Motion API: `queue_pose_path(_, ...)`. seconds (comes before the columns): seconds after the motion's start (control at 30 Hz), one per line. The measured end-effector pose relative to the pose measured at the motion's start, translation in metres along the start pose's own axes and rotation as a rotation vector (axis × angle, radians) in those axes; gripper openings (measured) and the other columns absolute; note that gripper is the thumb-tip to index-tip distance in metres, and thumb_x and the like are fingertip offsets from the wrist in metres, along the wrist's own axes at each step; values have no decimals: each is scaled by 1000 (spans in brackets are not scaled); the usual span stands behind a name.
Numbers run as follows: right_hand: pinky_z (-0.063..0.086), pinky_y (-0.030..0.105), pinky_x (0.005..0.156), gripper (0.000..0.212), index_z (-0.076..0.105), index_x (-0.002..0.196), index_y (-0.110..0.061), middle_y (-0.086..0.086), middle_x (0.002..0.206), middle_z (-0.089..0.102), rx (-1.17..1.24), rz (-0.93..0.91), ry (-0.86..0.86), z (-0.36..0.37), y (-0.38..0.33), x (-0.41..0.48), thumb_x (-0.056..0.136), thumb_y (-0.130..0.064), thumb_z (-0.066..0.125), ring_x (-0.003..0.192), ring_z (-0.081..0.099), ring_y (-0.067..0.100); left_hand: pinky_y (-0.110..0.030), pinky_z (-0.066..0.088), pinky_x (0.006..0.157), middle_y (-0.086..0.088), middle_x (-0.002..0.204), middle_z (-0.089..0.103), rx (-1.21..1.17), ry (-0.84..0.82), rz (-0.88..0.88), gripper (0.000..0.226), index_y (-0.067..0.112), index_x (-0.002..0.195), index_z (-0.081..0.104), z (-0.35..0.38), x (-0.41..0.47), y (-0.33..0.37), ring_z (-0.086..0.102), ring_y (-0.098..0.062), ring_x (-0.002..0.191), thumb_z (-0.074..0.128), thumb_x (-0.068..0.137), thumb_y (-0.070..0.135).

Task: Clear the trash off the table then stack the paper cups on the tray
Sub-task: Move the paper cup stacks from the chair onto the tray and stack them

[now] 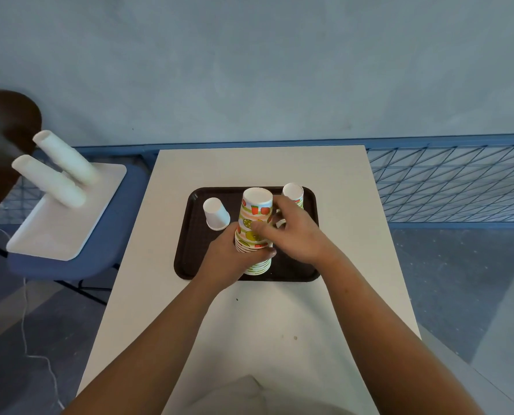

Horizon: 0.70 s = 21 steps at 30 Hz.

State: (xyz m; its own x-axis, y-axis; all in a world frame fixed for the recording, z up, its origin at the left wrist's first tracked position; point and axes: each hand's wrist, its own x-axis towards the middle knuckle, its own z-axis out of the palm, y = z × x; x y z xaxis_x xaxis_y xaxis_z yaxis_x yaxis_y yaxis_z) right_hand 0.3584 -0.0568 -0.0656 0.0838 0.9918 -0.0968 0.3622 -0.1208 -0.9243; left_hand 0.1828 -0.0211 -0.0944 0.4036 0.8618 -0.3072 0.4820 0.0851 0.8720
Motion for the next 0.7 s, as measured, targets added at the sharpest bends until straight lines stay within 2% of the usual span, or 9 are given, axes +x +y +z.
queue_pose_path(0.13,51,18,85,52,58,129,-27,-7,121,66,-86,-25,31,6,-1,-1,85,-49,76,105,65,9,-29,56,94,16,116,70,-2,-2,13,67,37,127,56,1,-3,2,68,-7,108,91,71,43)
queue_pose_path(0.2,52,19,85,52,58,129,-27,-8,121,67,-90,-22,29,5,-2,-2,85,-49,76,105,66,9,-32,58,96,15,117,70,7,-6,4,71,35,129,55,-1,-6,0,68,-9,110,94,70,39)
queue_pose_path(0.33,47,12,81,56,55,133,-27,-16,120,63,-106,-28,28,5,-9,-6,85,-48,77,102,64,5,-32,58,97,15,119,68,39,8,20,73,33,132,54,-4,-11,-3,68,-10,110,93,71,40)
queue_pose_path(0.53,51,16,85,55,57,134,-25,-10,123,68,-94,-66,25,4,-11,-6,86,-43,78,106,66,7,-32,57,97,18,117,68,28,11,18,68,38,129,54,-4,-15,-3,68,-6,109,92,72,42)
queue_pose_path(0.7,49,12,83,52,58,132,-26,-15,118,67,-87,-61,43,3,-13,-6,87,-43,77,101,66,3,-30,57,96,17,116,69,38,13,26,66,35,129,56,-5,-16,0,68,-7,107,91,74,40)
